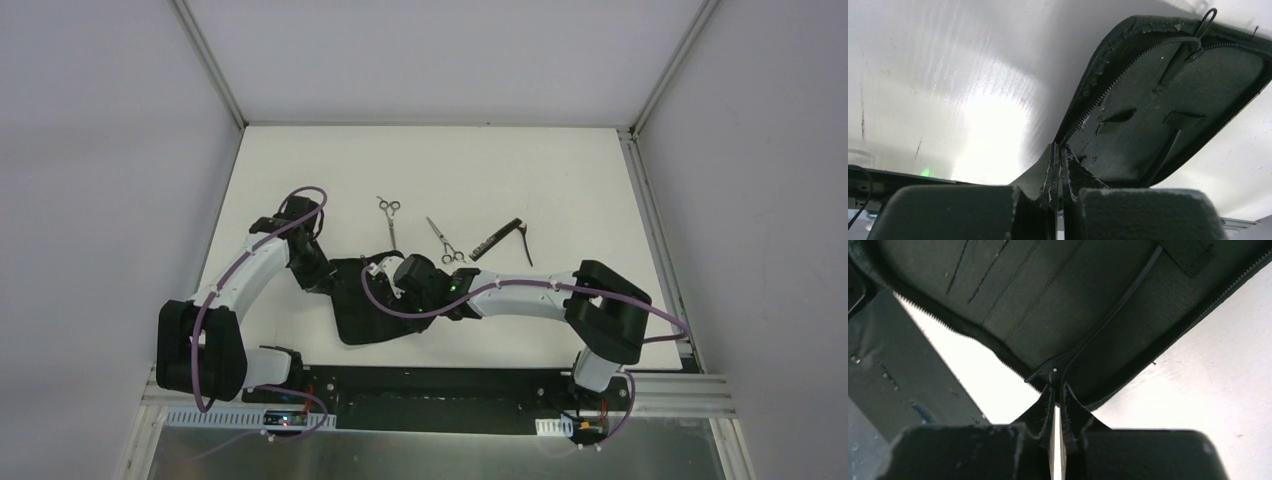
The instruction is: Sort the hair-cutting tools
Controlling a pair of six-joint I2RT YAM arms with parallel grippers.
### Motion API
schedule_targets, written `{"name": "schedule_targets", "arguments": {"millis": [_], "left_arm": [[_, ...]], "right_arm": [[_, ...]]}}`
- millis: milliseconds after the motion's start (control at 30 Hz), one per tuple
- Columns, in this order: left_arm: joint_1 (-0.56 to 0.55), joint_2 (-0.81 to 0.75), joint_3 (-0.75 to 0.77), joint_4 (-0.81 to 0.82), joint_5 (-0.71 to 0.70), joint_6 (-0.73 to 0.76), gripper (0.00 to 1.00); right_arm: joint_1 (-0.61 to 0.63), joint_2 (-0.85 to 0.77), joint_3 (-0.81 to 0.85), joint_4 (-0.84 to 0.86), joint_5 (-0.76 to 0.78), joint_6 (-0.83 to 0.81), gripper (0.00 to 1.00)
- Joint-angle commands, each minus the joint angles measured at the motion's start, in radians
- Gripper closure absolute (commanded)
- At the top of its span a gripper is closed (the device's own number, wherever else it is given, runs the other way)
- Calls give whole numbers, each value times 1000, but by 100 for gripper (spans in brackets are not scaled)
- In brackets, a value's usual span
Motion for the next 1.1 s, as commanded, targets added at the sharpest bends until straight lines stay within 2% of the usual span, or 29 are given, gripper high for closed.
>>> {"name": "schedule_targets", "arguments": {"millis": [0, 167, 367, 633, 800, 1067], "left_arm": [[-9, -20, -8, -19, 21, -18, 100], [-9, -27, 0, -36, 17, -4, 100], [-12, -7, 17, -64, 34, 51, 100], [-53, 11, 37, -84, 57, 116, 100], [-62, 21, 46, -112, 44, 154, 100], [-62, 42, 68, -150, 75, 226, 100]], "right_arm": [[6, 25, -8, 64, 145, 15, 100], [6, 26, -26, 90, 222, 8, 100], [2, 36, -36, 142, 215, -68, 100], [-38, 73, 29, 133, 71, -132, 100], [-64, 90, 50, 105, 60, -150, 100], [-120, 82, 57, 40, -33, -309, 100]]}}
